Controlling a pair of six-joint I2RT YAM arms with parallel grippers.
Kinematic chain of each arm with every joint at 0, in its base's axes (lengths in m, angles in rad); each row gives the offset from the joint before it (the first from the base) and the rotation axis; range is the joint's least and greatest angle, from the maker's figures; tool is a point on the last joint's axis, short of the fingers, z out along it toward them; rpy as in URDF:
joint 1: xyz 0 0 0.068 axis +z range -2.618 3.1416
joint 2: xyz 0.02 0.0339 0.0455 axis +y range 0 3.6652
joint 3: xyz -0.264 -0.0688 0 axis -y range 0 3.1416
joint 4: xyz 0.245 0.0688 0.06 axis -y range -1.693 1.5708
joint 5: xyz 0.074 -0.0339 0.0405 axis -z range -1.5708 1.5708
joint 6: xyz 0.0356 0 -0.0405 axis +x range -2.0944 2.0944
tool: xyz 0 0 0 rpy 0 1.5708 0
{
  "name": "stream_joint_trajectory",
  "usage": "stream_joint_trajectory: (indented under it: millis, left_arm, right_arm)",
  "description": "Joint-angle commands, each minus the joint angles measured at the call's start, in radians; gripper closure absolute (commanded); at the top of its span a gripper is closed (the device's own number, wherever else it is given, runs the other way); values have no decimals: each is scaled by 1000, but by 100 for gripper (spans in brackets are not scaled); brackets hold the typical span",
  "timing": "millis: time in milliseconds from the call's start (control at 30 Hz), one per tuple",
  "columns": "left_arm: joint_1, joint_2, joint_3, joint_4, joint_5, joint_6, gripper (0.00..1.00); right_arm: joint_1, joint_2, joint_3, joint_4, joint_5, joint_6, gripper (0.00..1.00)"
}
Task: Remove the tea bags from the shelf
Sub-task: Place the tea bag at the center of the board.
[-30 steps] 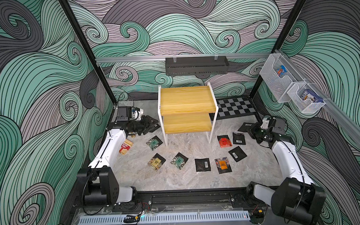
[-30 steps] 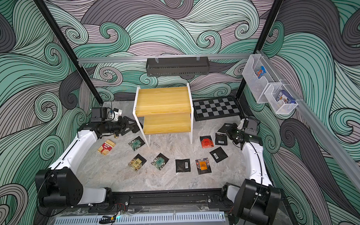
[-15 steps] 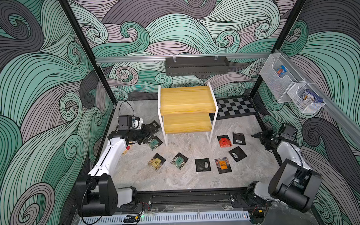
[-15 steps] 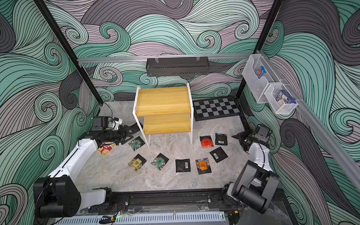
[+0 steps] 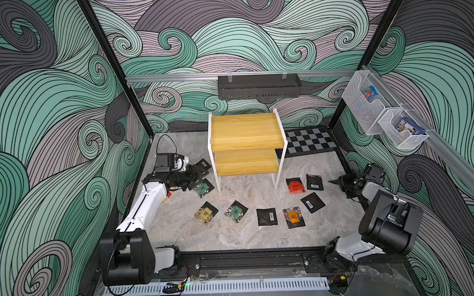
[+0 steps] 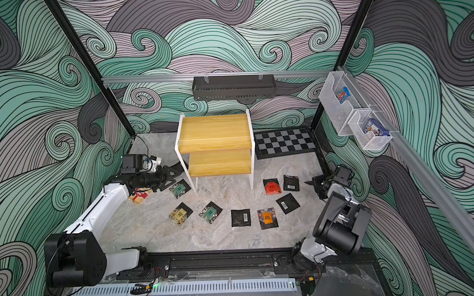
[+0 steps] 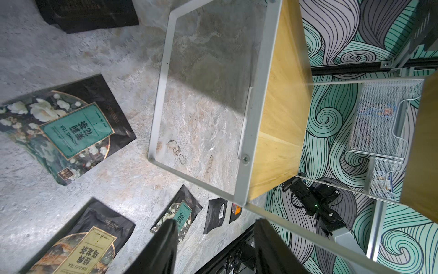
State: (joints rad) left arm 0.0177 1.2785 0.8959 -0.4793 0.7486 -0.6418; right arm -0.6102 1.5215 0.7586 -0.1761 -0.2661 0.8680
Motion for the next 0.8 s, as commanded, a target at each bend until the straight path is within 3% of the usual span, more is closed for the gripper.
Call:
stream_joint_trajectory:
  millis: [0,100,467,767]
  left_arm:
    - [6,-15,-2,23,14,-7,44]
    - [5,-11,0,25,14,-8,44]
    - [5,8,3,40,18,-13,45]
    - [5,3,21,34,21,-9,45]
  right_arm:
    - [7,17,1,16,17,-4,90]
    - [7,20,-1,8,27,-6,84]
    - [17,-81,-26,-75,87,-20,51]
    - [16,-241,-31,-223,154,-23,45]
